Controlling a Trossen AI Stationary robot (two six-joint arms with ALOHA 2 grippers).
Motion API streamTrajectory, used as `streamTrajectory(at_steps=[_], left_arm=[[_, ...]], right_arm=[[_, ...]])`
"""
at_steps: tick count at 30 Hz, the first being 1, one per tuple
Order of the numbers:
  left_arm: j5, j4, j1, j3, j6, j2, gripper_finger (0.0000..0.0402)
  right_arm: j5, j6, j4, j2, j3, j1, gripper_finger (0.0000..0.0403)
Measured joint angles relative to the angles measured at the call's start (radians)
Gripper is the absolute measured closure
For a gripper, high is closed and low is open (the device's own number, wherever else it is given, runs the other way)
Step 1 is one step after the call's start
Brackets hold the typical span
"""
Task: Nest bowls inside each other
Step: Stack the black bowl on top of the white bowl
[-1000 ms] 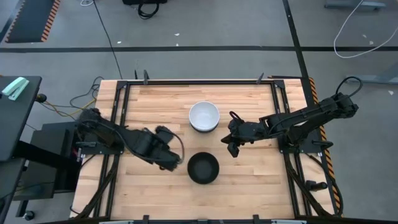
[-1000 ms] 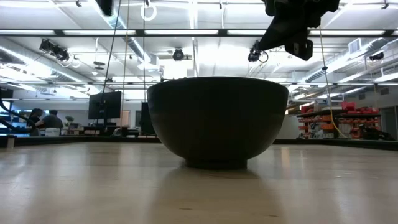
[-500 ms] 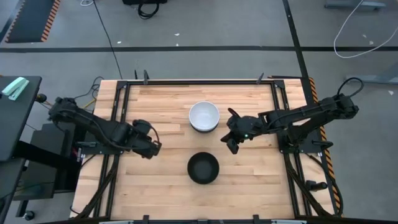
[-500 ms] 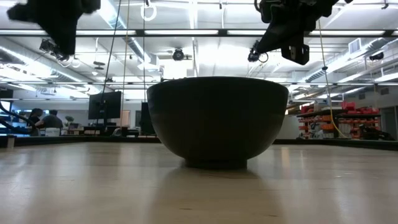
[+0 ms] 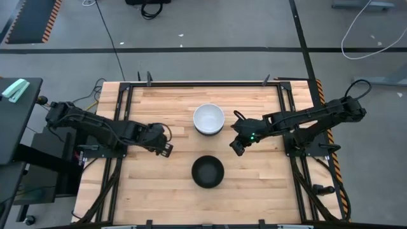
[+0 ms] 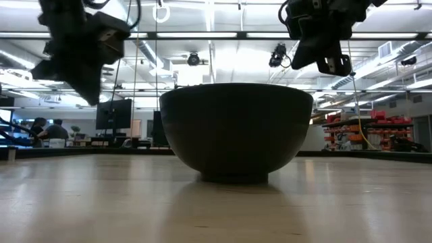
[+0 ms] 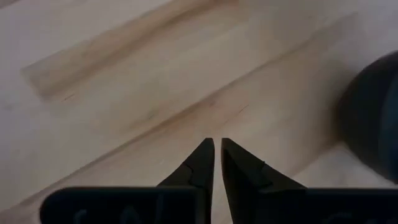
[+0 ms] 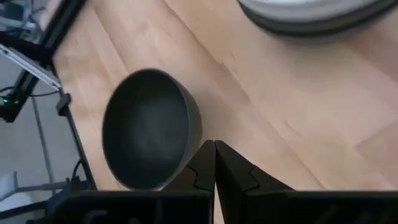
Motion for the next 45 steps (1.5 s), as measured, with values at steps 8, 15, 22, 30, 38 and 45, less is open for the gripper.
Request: streamTrajectory(at_steps=[8,15,22,30,38,45], left_arm=[[0.032,0.024,0.095,0.002,0.107,0.000,0.0351],[0.043,0.013,0.110,0.002,0.155,0.000,0.0355],[0.070,-0.086,0.113,0.002,0.167,0.000,0.0347],[0.074,-0.146,0.113,0.002,0.167,0.000,0.0338],[0.074,-0.137,0.113,0.002,0.184,0.000,0.0340],[0.073,-0.137,0.113,0.002,0.185,0.000,0.0337]], right_arm=[[-0.029,-0.050,-0.137,0.202,0.158,0.058,0.0391],[0.021,-0.174,-0.322,0.401,0.397,0.082,0.0391],[-0.024,-0.251,-0.340,0.550,0.480,0.097,0.0374],[-0.041,-0.224,-0.355,0.555,0.492,0.095,0.0319],[-0.035,-0.203,-0.348,0.610,0.492,0.085,0.0288],[-0.046,-0.203,-0.270,0.654,0.492,0.084,0.0288]])
